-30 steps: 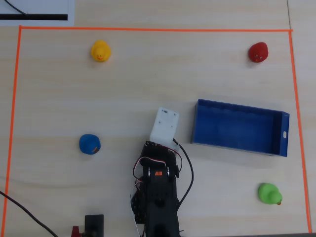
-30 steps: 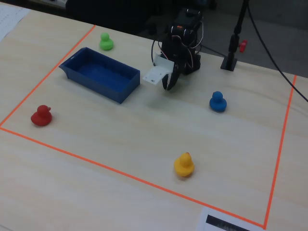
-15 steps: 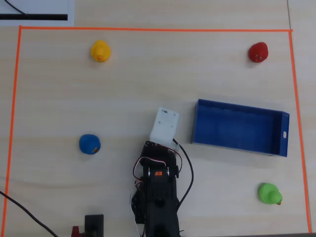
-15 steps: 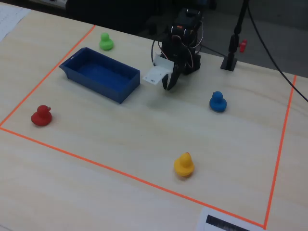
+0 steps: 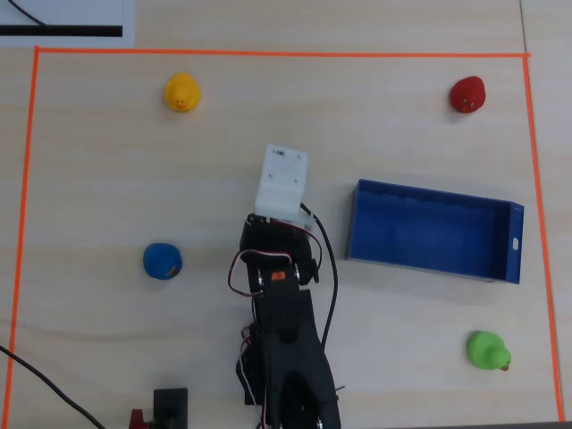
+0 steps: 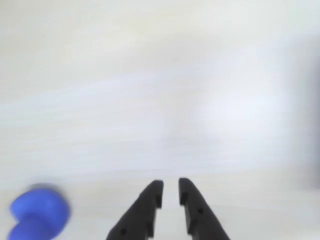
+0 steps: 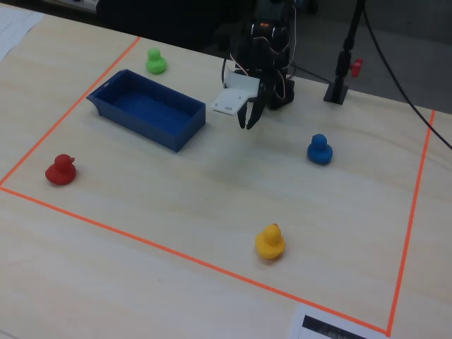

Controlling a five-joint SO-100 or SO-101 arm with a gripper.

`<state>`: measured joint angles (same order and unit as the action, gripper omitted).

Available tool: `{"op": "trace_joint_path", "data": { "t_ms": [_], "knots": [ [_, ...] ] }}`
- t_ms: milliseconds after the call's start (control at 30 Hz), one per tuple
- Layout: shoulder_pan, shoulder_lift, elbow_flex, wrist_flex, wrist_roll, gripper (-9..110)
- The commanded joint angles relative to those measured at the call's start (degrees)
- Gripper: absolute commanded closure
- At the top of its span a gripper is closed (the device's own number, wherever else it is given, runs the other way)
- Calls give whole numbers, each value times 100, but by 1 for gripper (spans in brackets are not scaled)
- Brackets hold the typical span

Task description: Grasp yellow duck and put it into box.

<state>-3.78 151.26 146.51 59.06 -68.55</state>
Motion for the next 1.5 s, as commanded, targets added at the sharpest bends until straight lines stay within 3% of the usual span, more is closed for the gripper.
{"op": "trace_joint_path", "data": {
  "t_ms": [0, 100, 267, 500, 667, 933, 1133, 1367, 1467],
  "knots": [
    [-316, -1310, -1301, 167, -9, 93],
    [-747, -2109, -2408, 659, 141, 81],
    [-1310, -3199, -3630, 1310, 290, 72],
    [-1626, -4623, -4535, 791, 1046, 66],
    [-1740, -4975, -4614, 299, 896, 67],
    [-1547, -4983, -4113, -2013, -70, 72],
    [-1327, -5247, -3841, -3278, -501, 70],
    [-1099, -5678, -2663, -6258, -1081, 66],
    [-1037, -5730, -2566, -6715, -1081, 66]
  ]
}}
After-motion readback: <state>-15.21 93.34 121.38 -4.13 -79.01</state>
